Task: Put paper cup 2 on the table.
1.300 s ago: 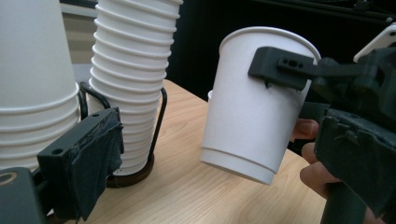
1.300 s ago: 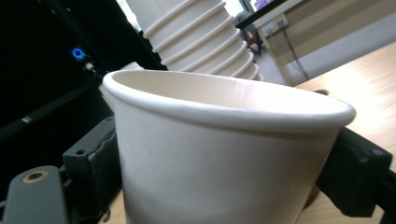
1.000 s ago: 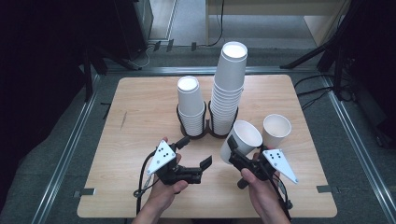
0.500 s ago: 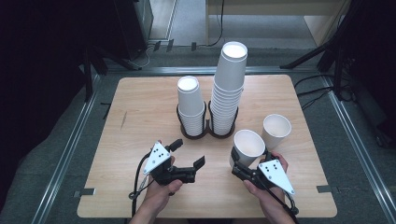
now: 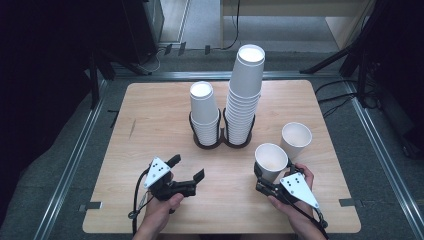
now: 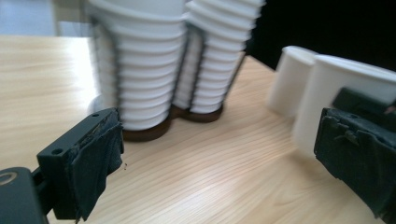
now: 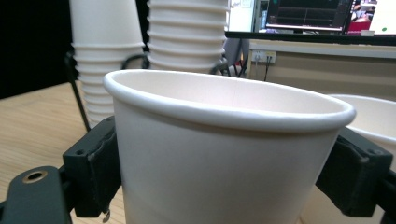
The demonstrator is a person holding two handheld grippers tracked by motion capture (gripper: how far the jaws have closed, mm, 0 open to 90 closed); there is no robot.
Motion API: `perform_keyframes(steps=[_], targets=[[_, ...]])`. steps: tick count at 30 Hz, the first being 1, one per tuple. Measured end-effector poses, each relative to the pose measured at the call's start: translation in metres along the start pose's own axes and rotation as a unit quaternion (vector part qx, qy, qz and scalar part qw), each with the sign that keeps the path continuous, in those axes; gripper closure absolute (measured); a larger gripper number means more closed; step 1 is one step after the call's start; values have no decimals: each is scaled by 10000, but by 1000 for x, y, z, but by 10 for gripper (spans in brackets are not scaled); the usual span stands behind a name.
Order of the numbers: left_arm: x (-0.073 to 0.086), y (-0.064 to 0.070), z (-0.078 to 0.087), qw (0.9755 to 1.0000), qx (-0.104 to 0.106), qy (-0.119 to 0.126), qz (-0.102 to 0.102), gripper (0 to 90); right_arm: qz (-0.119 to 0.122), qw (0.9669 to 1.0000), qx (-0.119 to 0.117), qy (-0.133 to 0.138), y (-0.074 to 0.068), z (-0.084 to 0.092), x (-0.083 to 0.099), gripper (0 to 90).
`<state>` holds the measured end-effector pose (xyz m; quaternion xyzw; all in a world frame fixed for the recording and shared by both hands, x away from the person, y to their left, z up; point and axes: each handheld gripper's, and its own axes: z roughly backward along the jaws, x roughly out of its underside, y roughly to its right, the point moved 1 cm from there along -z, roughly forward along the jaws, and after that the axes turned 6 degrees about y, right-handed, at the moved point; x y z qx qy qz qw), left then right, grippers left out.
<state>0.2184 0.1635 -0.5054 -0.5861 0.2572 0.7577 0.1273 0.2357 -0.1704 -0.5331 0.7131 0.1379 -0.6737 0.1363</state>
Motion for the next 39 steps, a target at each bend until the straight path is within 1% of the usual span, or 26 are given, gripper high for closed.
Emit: perform_keyframes(steps=[2, 4, 5, 8, 9, 10, 11, 12, 15, 16, 17, 18, 20, 22, 26, 27, 28, 29, 30, 32, 36, 39], targets=[[5, -9, 6, 9998, -182, -46, -54, 16, 102, 9999, -11, -12, 5, -3, 5, 131], [10, -17, 14, 9994, -322, -51, -92, 16, 115, 9999, -16, -34, 5, -4, 6, 131], [13, -21, 19, 9992, -399, -37, -97, 16, 137, 9999, -49, -49, 5, -4, 7, 131], [18, -33, 30, 9981, -603, -79, -74, 16, 258, 9996, -47, -131, 6, -7, 13, 131], [19, -37, 34, 9977, -668, -79, -59, 16, 258, 9996, -47, -131, 6, -7, 13, 131], [20, -45, 41, 9969, -776, -79, -66, 16, 318, 9994, -39, -155, 6, -8, 16, 131], [20, -45, 41, 9969, -776, -79, -66, 16, 318, 9994, -39, -155, 6, -8, 16, 131], [20, -48, 45, 9964, -837, -78, -82, 16, 328, 9993, -32, -161, 7, -8, 16, 131], [22, -59, 56, 9951, -984, -41, -15, 16, 320, 9994, -34, -157, 8, -9, 15, 131], [24, -65, 62, 9942, -1074, -43, 1, 16, 336, 9993, -29, -150, 9, -9, 15, 131], [24, -65, 62, 9942, -1074, -43, 1, 16, 336, 9993, -29, -150, 9, -9, 15, 131], [25, -69, 69, 9935, -1139, -45, 27, 16, 336, 9993, -24, -154, 10, -9, 16, 131], [25, -70, 72, 9933, -1156, -22, 47, 16, 330, 9993, -17, -166, 10, -10, 16, 131], [26, -73, 78, 9927, -1203, -44, 15, 16, 356, 9992, -19, -183, 11, -10, 17, 130], [30, -82, 88, 9903, -1382, -138, -105, 16, 363, 9992, -2, -191, 12, -12, 17, 131], [31, -84, 90, 9897, -1424, -134, -103, 16, 340, 9992, -5, -189, 13, -12, 17, 130], [30, -90, 93, 9884, -1510, -103, -93, 16, 324, 9993, -3, -197, 14, -12, 17, 131], [30, -90, 93, 9884, -1510, -103, -93, 16, 324, 9993, -3, -197, 14, -12, 17, 131], [30, -93, 94, 9877, -1556, -89, -72, 16, 329, 9992, -4, -215, 14, -12, 18, 131], [31, -98, 94, 9872, -1591, -111, 2, 16, 340, 9991, -13, -245, 14, -12, 20, 131], [33, -104, 93, 9880, -1531, -149, 140, 16, 350, 9990, -65, -270, 13, -13, 21, 130], [35, -107, 91, 9876, -1549, -186, 201, 16, 307, 9991, -55, -276, 13, -13, 21, 130]])
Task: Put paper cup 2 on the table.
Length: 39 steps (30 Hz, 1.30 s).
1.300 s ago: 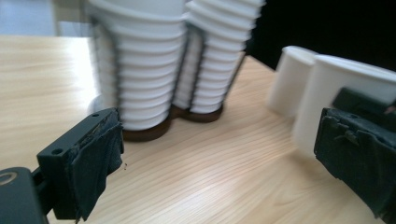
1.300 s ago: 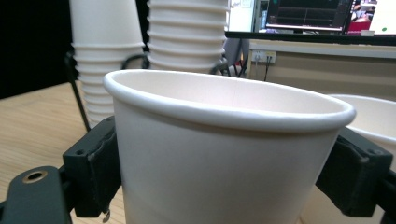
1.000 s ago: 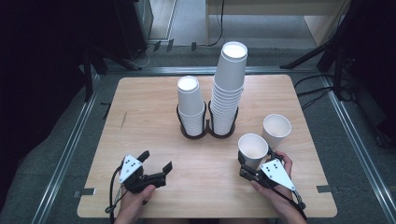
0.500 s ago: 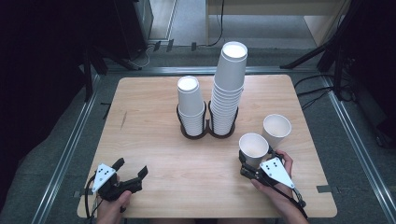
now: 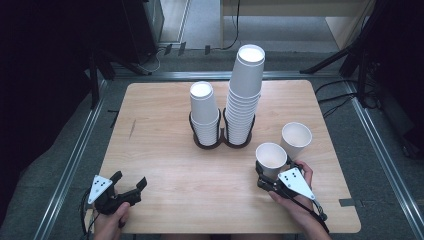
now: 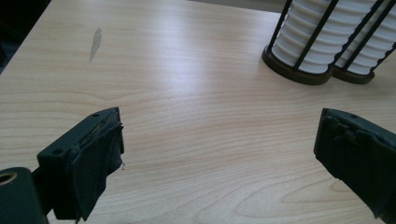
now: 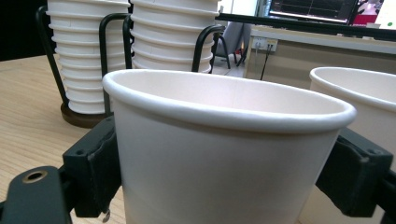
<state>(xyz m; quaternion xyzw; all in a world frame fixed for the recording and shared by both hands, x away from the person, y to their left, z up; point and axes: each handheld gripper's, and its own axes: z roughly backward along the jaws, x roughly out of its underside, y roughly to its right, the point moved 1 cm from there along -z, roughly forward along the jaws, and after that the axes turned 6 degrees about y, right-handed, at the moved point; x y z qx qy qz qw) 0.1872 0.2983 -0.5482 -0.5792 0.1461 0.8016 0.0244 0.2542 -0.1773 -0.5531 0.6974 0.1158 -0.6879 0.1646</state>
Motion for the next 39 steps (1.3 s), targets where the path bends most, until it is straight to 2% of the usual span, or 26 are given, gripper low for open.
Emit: perform_keyframes(steps=[4, 10, 15, 22, 34, 39], targets=[[2, -4, -4, 10000, -8, -45, 47, 16, 9, 10000, -63, -52, 0, 2, -1, 126], [2, -4, -6, 10000, -19, -52, 58, 16, -143, 9997, -165, -123, 3, 5, -1, 111], [1, -4, -8, 10000, -10, -63, 43, 16, -339, 9987, -290, -239, 5, 8, -6, 34], [1, -3, -11, 10000, 18, -62, 49, 16, -229, 9986, -414, -251, 2, 17, -10, 6], [2, -3, -11, 9999, -7, -48, 95, 16, -94, 9981, -557, -254, 9, 35, -13, 4], [2, -3, -12, 9999, 1, -56, 88, 16, -47, 9985, -469, -284, 15, 42, -12, 4]])
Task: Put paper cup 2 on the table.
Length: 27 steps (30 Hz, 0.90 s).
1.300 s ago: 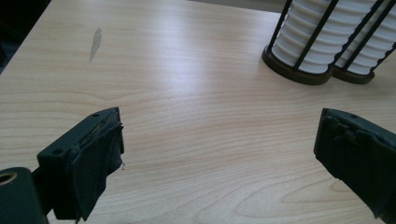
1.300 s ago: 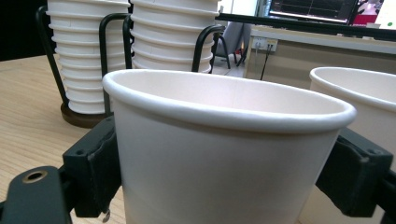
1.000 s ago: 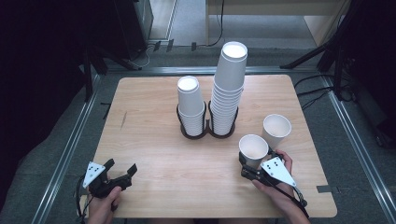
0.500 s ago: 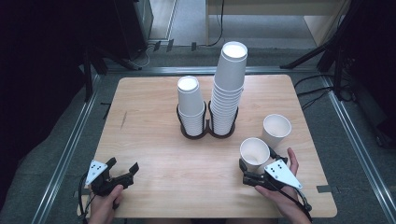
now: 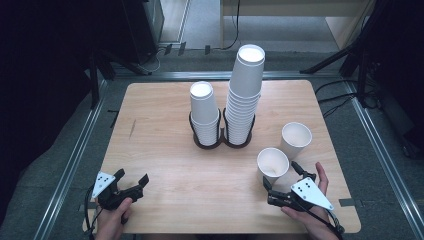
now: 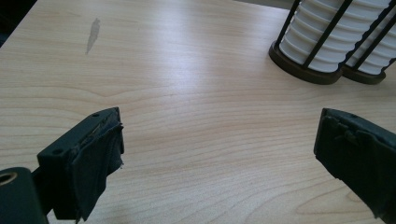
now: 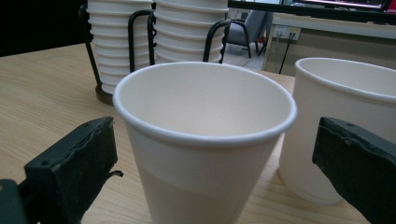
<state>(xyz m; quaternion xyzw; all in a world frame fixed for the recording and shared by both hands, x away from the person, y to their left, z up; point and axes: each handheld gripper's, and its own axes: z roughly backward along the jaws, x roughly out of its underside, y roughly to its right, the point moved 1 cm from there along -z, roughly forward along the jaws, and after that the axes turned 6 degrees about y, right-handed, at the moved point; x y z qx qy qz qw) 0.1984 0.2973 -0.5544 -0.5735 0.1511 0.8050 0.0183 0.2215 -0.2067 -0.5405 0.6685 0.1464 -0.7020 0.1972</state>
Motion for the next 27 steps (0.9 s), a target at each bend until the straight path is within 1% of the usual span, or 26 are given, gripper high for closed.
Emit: perform_keyframes(steps=[2, 4, 5, 6, 10, 14, 18, 20, 23, 24, 25, 26, 27], targets=[[0, 0, 0, 10000, -24, 10, 13, 17, 24, 10000, 34, -15, 5, 5, 2, 4], [0, -1, 0, 10000, -28, 8, 32, 16, 28, 10000, 48, -30, 7, 7, 3, 4], [0, -1, 0, 10000, -22, 7, 36, 16, 40, 10000, 69, -59, 11, 10, 6, 3], [0, 0, 0, 10000, -25, 7, 34, 16, 40, 10000, 69, -59, 11, 10, 6, 3], [1, 0, 0, 10000, -27, -17, 1, 16, 35, 9999, 113, -111, 21, 16, 8, 4], [1, 0, 0, 10000, -57, -15, 12, 16, -85, 9994, 315, -151, 35, 20, 10, 3], [1, 1, -1, 10000, -65, -23, 12, 16, -239, 9979, 590, -142, 51, 25, 12, 4], [1, 1, -1, 10000, -67, -27, 6, 16, -263, 9968, 743, -166, 58, 26, 12, 3], [1, 1, -1, 10000, -65, -31, 6, 16, -207, 9954, 908, -227, 68, 28, 15, 4], [1, 1, -1, 10000, -58, -25, 9, 16, -195, 9942, 1027, -262, 74, 30, 17, 4], [1, 1, -1, 10000, -57, -25, 11, 16, -214, 9934, 1093, -262, 76, 31, 18, 4], [1, 1, -1, 10000, -63, -30, 21, 16, -214, 9934, 1093, -262, 76, 31, 18, 4], [1, 1, -1, 10000, -60, -38, 18, 16, -231, 9928, 1148, -265, 79, 32, 18, 4]])
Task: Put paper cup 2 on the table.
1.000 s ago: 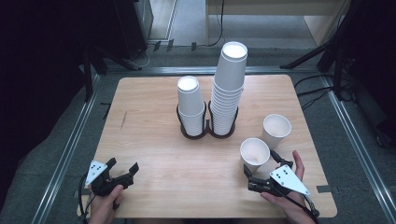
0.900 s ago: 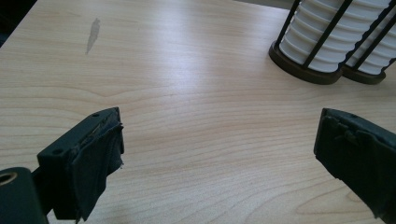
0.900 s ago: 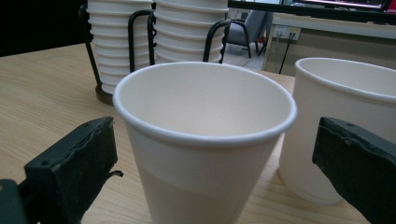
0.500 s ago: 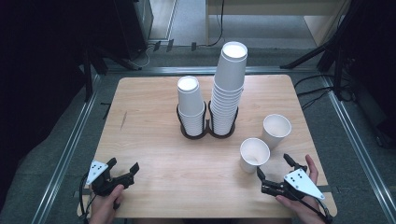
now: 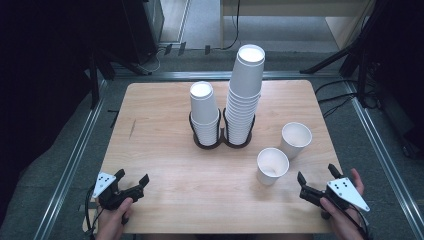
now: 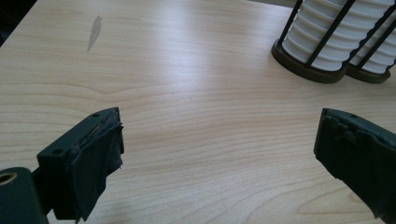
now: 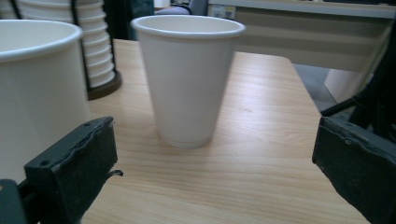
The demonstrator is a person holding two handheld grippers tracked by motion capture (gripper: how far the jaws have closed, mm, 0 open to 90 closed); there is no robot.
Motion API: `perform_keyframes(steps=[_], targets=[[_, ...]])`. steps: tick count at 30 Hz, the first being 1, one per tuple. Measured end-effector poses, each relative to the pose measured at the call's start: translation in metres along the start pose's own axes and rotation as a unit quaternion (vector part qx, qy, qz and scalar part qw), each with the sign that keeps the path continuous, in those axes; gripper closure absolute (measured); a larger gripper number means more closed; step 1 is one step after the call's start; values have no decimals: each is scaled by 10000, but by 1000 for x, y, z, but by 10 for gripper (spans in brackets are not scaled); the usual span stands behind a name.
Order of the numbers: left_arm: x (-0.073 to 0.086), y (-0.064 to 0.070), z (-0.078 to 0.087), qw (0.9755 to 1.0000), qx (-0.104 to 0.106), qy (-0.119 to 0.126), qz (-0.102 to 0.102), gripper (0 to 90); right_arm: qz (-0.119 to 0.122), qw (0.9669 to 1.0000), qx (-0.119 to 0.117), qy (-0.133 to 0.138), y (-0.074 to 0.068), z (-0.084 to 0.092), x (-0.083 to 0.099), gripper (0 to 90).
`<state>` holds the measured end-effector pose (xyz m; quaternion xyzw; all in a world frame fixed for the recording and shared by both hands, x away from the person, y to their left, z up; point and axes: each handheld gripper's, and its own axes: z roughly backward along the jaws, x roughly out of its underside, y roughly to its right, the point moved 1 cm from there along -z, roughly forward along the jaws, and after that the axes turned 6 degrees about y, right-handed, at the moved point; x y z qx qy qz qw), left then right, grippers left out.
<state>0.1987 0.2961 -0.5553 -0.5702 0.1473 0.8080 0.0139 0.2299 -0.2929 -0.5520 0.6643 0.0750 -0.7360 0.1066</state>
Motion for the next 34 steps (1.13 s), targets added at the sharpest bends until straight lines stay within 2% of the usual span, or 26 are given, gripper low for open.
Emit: perform_keyframes(steps=[2, 3, 8, 17, 20, 22, 25, 27, 29, 31, 32, 34], targets=[[0, 0, 0, 10000, 3, -2, -7, 16, -18, 9999, 110, -27, 6, 2, 1, 4], [0, 0, 0, 10000, 2, -6, -5, 17, -46, 9996, 257, -77, 11, 2, 1, 4], [0, 0, 0, 10000, 9, 2, -1, 16, -157, 9987, 460, -124, 21, 3, 3, 3], [0, 1, 0, 10000, 13, -20, -17, 16, -153, 9970, 728, -193, 34, 3, 6, 4], [0, 0, -1, 10000, 12, -24, -12, 16, -235, 9963, 801, -214, 38, 4, 6, 3], [0, 1, -1, 10000, 7, -25, -13, 16, -258, 9960, 820, -236, 38, 4, 6, 4], [0, 1, -1, 10000, 1, -30, -13, 16, -111, 9966, 783, -244, 35, 3, 6, 4], [0, 1, -1, 10000, -8, -27, -2, 16, -113, 9969, 750, -213, 35, 3, 6, 4], [0, 1, -1, 10000, -15, -33, 4, 16, -169, 9972, 725, -76, 34, 4, 6, 4], [0, 0, -1, 10000, -15, -31, 11, 16, -304, 9973, 631, 200, 34, 8, 7, 4], [0, 0, -2, 10000, -13, -32, 11, 16, -431, 9972, 590, 187, 36, 8, 7, 5], [0, 0, -2, 10000, -13, -31, 12, 16, -488, 9970, 582, 141, 36, 8, 7, 5]])
